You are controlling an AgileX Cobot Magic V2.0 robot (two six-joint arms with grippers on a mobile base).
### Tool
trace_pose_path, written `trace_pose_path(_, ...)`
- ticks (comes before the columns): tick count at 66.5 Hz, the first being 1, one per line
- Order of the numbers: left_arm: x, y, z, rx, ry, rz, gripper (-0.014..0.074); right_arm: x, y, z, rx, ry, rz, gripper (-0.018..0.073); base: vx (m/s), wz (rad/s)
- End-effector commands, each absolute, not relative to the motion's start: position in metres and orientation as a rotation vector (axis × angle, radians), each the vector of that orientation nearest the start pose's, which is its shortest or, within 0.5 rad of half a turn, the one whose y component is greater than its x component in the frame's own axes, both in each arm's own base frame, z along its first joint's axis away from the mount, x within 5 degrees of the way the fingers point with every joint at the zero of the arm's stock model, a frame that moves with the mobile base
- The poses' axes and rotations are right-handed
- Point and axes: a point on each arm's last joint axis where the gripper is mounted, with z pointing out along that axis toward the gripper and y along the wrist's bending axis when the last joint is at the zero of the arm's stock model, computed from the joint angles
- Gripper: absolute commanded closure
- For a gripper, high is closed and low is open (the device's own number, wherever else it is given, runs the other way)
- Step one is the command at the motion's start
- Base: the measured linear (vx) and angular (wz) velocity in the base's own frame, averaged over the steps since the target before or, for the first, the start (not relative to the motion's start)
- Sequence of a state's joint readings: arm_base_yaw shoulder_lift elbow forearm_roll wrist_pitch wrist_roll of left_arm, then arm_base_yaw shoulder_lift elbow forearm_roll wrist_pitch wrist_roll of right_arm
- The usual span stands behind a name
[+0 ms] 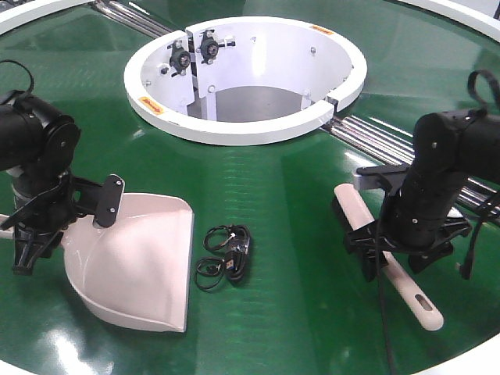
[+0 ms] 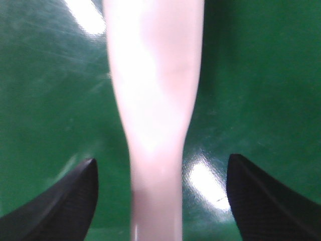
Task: Clean and inspect green conveyor with broom and dustpan
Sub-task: 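Lower the right gripper onto the pink brush handle and grasp it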
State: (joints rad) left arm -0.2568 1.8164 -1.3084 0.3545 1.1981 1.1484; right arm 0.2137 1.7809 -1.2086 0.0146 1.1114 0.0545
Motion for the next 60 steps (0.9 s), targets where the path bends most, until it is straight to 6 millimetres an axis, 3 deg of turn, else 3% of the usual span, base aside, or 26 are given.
trace_pose_path(1,0.336,-0.058,0.240,2.259,2.340,0.512,0.0603,0.324,0.071,0.215,-0.242,3.117,0.015,0.0043,0.00,0.00)
trace_pose_path(35,0.336,-0.058,0.240,2.259,2.340,0.512,0.0603,0.329,0.072,0.195,-0.246,3.172,0.003,0.0104,0.00,0.00)
trace_pose_path(44,0.336,-0.058,0.240,2.259,2.340,0.512,0.0603,0.329,0.072,0.195,-0.246,3.172,0.003,0.0199,0.00,0.00)
trace_pose_path(60,0.336,-0.058,0.240,2.259,2.340,0.512,0.0603,0.329,0.073,0.195,-0.252,3.169,0.009,0.0484,0.00,0.00)
